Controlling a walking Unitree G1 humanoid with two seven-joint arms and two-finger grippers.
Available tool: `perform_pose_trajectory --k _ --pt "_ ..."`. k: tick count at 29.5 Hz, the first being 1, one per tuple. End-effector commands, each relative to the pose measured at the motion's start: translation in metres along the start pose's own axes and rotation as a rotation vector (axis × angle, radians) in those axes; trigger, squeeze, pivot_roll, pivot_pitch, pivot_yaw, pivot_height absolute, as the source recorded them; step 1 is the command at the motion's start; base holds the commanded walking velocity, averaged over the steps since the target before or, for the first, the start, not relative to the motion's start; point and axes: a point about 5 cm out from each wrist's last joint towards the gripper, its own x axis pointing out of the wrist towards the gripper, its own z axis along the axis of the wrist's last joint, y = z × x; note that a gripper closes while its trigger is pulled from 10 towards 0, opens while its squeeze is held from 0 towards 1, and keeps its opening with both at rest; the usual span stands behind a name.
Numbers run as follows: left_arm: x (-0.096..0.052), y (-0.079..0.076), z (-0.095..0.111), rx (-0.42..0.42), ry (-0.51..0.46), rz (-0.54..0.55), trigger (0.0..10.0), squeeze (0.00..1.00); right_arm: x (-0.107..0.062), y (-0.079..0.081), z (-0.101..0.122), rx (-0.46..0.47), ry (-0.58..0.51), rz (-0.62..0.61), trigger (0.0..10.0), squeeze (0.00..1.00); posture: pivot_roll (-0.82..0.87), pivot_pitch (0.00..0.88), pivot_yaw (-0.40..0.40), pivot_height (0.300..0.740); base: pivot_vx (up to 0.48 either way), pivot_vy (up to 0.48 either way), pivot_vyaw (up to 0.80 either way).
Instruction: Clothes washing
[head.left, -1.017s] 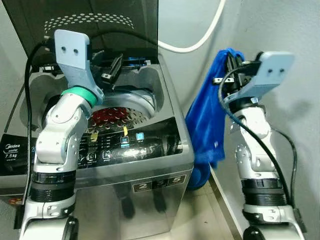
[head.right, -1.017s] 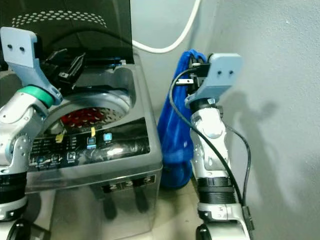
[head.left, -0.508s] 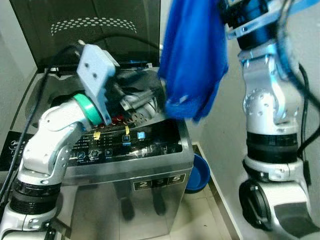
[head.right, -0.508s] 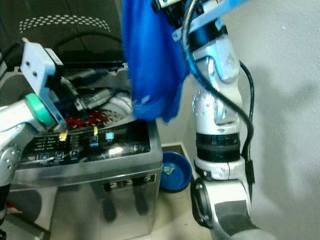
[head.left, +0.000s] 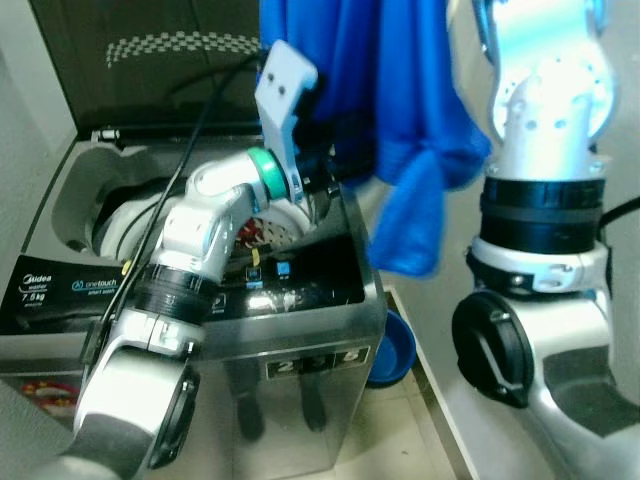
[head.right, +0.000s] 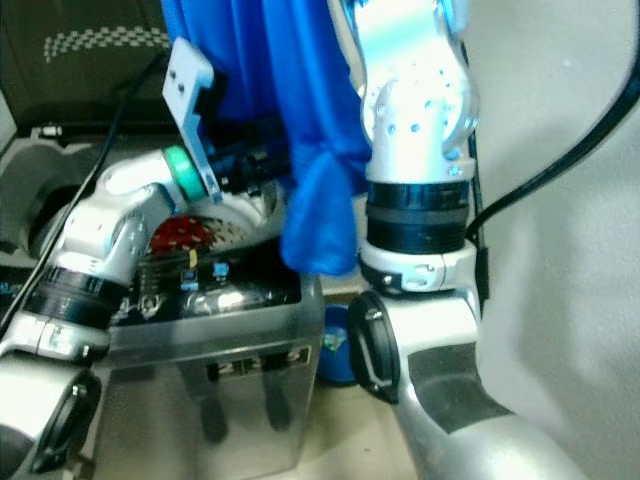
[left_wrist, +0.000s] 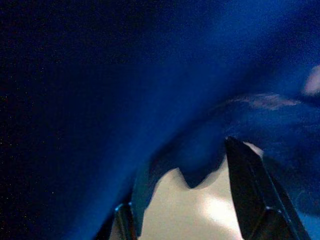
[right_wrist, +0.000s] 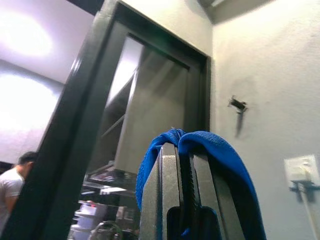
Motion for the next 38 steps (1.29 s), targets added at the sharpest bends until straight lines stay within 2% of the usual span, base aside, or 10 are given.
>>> perform_pose_trajectory --k 1,4,8,12,20,25,28,36,37,38 --pt "-0.006 0.018 -0.001 0.01 0.001 0.14 10.0 0.0 -0.003 0.001 0.002 -0.016 0.009 0.014 10.0 0.0 0.06 0.0 0.018 0.74 0.0 0.0 0.0" --pt "-0.024 0.055 0.026 0.13 -0.086 0.448 10.0 0.0 -0.026 -0.01 -0.009 -0.107 0.117 -0.045 10.0 0.0 0.06 0.0 0.016 0.74 0.0 0.0 0.0" --pt "-0.031 0.061 0.035 0.181 -0.121 0.502 10.0 0.0 -0.036 -0.015 -0.017 -0.158 0.176 -0.072 10.0 0.0 0.06 0.0 0.016 0.74 0.0 0.0 0.0" --pt "-0.068 0.089 0.065 0.301 -0.237 0.665 10.0 0.0 -0.094 -0.043 -0.102 -0.38 0.599 -0.196 10.0 0.0 0.06 0.0 0.008 0.74 0.0 0.0 0.0" --pt "-0.107 0.114 0.077 0.425 -0.236 0.839 10.0 0.0 -0.076 -0.009 -0.171 -0.328 0.688 -0.188 10.0 0.0 0.14 0.004 -0.04 0.74 0.0 0.0 0.0" --pt "-0.111 0.109 0.067 0.42 -0.191 0.804 10.0 0.0 -0.083 0.011 -0.196 -0.431 0.811 -0.048 10.0 0.0 0.18 0.017 -0.063 0.74 0.0 0.0 0.0" --pt "-0.116 0.074 0.035 0.416 -0.031 0.538 10.0 0.0 -0.119 0.015 -0.218 -0.59 1.048 0.112 10.0 0.0 0.19 0.031 -0.07 0.74 0.0 0.0 0.0" --pt "-0.133 0.028 0.021 0.313 0.018 0.251 10.0 0.0 -0.145 -0.008 -0.216 -0.535 1.178 -0.114 10.0 0.0 0.17 0.047 -0.06 0.74 0.0 0.0 0.0" --pt "-0.135 0.02 0.022 0.297 0.01 0.211 10.0 0.0 -0.146 -0.013 -0.214 -0.542 1.179 -0.175 10.0 0.67 0.17 0.05 -0.061 0.74 0.0 0.0 0.0" --pt "-0.135 0.02 0.022 0.297 0.01 0.211 10.0 0.0 -0.146 -0.013 -0.214 -0.542 1.179 -0.175 10.0 0.67 0.17 0.05 -0.061 0.74 0.0 0.0 0.0"
